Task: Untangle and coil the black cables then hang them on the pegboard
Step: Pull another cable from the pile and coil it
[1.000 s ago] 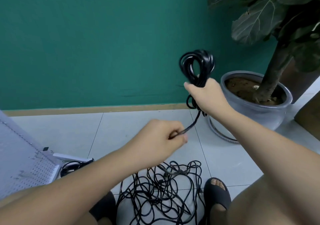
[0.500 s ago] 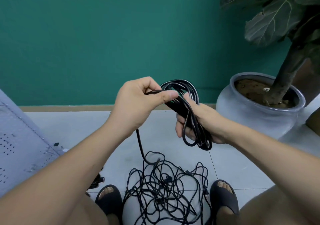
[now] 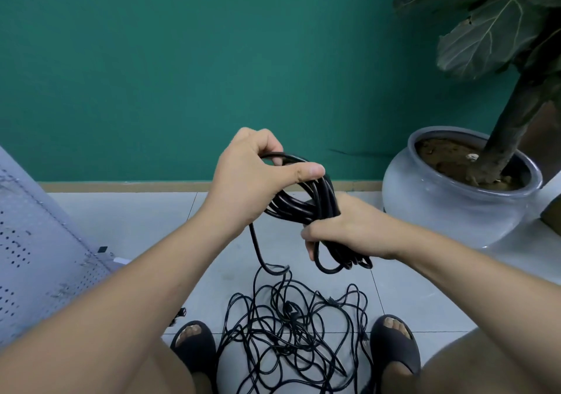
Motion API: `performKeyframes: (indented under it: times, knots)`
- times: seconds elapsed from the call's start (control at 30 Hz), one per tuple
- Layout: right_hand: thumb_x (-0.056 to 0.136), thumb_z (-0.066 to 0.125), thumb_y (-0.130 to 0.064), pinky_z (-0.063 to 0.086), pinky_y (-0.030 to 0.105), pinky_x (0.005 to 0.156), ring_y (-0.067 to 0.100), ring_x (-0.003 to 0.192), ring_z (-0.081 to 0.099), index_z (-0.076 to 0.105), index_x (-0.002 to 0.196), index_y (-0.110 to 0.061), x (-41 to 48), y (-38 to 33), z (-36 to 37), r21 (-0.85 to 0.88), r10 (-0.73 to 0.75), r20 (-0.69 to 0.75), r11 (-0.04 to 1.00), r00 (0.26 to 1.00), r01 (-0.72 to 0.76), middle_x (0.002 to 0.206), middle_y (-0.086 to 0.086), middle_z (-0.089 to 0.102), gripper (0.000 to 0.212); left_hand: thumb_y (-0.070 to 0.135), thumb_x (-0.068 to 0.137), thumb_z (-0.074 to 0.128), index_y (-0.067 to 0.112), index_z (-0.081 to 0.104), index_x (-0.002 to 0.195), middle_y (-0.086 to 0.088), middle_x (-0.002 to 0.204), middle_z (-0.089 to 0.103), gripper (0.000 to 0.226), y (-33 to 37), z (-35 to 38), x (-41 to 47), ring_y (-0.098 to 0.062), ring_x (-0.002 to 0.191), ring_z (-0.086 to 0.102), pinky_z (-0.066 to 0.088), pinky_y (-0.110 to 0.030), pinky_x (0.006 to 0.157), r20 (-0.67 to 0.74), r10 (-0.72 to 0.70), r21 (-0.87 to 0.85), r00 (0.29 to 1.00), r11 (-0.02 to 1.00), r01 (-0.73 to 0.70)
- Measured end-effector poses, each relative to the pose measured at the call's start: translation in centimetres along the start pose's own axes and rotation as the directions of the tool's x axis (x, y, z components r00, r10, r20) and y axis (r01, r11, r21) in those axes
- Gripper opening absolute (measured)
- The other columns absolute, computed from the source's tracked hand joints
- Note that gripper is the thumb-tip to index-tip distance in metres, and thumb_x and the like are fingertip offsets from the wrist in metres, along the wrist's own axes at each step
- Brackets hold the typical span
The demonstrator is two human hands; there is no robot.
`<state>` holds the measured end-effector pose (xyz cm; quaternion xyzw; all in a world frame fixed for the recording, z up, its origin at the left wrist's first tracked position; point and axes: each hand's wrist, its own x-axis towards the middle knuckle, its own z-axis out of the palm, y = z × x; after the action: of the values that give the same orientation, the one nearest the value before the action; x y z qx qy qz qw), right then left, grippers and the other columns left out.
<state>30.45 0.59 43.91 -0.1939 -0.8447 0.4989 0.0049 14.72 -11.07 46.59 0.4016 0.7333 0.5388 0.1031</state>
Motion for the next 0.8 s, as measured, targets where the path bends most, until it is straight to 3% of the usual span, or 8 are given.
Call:
performKeyframes:
  times: [0.1, 0.2, 0.3, 0.43, 0.53, 0.67, 0.73, 0.8]
  knots:
    - [0.090, 0.067, -0.003, 0.042, 0.027, 0.050, 0.016, 0.052, 0.054, 0.069, 0.076, 0.004, 0.0, -0.6, -0.1, 0.004, -0.060, -0.120, 0.998, 0.991, 0.061, 0.068, 0.018, 0.069, 0.016, 0.056, 0.066, 0.097, 0.016, 0.053, 0.101, 0.008, 0.085, 0.066, 0.069, 0.0, 0.8, -0.2, -0.013, 0.077, 0.064, 0.052, -0.032, 0.076, 0.081, -0.133, -0.229, 0.988, 0.962, 0.149]
    - [0.088, 0.066, -0.002, 0.038, 0.030, 0.048, 0.019, 0.047, 0.047, 0.057, 0.082, 0.012, 0.4, -0.2, 0.1, 0.023, -0.053, -0.203, 0.998, 0.978, 0.059, 0.058, 0.009, 0.054, 0.017, 0.047, 0.072, 0.097, 0.012, 0.058, 0.121, 0.000, 0.097, 0.078, 0.072, 0.2, 1.5, -0.5, -0.023, 0.094, 0.078, 0.061, -0.051, 0.097, 0.180, -0.191, -0.391, 0.965, 0.886, 0.248]
    - [0.085, 0.066, -0.005, 0.038, 0.037, 0.054, 0.021, 0.053, 0.045, 0.048, 0.085, 0.011, 0.9, 0.2, 0.3, 0.015, -0.074, -0.252, 0.997, 0.965, 0.080, 0.061, 0.013, 0.048, 0.024, 0.045, 0.070, 0.098, 0.009, 0.064, 0.122, 0.000, 0.099, 0.078, 0.071, 0.4, 1.8, -0.5, -0.020, 0.088, 0.075, 0.062, -0.044, 0.093, 0.170, -0.183, -0.442, 0.968, 0.864, 0.241]
    - [0.079, 0.068, -0.014, 0.046, 0.040, 0.063, 0.020, 0.066, 0.055, 0.055, 0.102, 0.012, 1.1, -0.3, 0.5, 0.091, -0.080, -0.212, 0.991, 0.974, 0.101, 0.079, 0.024, 0.059, 0.037, 0.029, 0.079, 0.093, 0.006, 0.064, 0.123, 0.000, 0.090, 0.072, 0.057, 0.6, 2.1, -0.4, -0.014, 0.068, 0.062, 0.054, -0.037, 0.072, 0.210, -0.208, -0.584, 0.955, 0.757, 0.294]
    - [0.078, 0.067, -0.009, 0.044, 0.028, 0.065, 0.009, 0.070, 0.054, 0.059, 0.111, 0.006, 1.3, -0.5, 0.6, 0.157, -0.074, -0.118, 0.983, 0.990, 0.092, 0.088, 0.014, 0.061, 0.037, 0.027, 0.089, 0.086, 0.014, 0.067, 0.113, 0.002, 0.071, 0.056, 0.033, 0.8, 2.1, -0.1, -0.012, 0.054, 0.049, 0.037, -0.034, 0.064, 0.262, -0.238, -0.632, 0.935, 0.690, 0.353]
    - [0.080, 0.060, 0.001, 0.045, 0.023, 0.073, 0.007, 0.082, 0.062, 0.067, 0.112, 0.005, 1.1, -0.7, 0.8, 0.237, -0.098, 0.029, 0.968, 0.995, 0.088, 0.096, 0.006, 0.077, 0.033, 0.026, 0.094, 0.082, 0.015, 0.067, 0.100, 0.005, 0.060, 0.026, 0.019, 1.4, 2.2, 0.4, -0.010, 0.046, 0.029, 0.035, -0.027, 0.053, 0.327, -0.269, -0.680, 0.906, 0.599, 0.423]
    - [0.078, 0.058, 0.000, 0.047, 0.030, 0.083, 0.020, 0.091, 0.066, 0.070, 0.101, 0.004, 1.2, -0.7, 1.0, 0.238, -0.124, 0.022, 0.964, 0.992, 0.115, 0.100, 0.010, 0.080, 0.026, 0.025, 0.095, 0.081, 0.016, 0.063, 0.092, 0.007, 0.058, 0.022, 0.020, 1.6, 2.2, 0.7, -0.010, 0.046, 0.022, 0.031, -0.026, 0.052, 0.342, -0.259, -0.689, 0.903, 0.584, 0.428]
    - [0.075, 0.057, -0.005, 0.046, 0.042, 0.087, 0.040, 0.094, 0.069, 0.062, 0.091, 0.006, 1.3, -0.7, 1.3, 0.250, -0.137, 0.015, 0.960, 0.990, 0.129, 0.089, 0.013, 0.077, 0.019, 0.025, 0.096, 0.080, 0.019, 0.057, 0.084, 0.009, 0.054, 0.023, 0.026, 1.8, 2.2, 1.0, -0.009, 0.045, 0.019, 0.025, -0.027, 0.053, 0.337, -0.258, -0.682, 0.905, 0.596, 0.424]
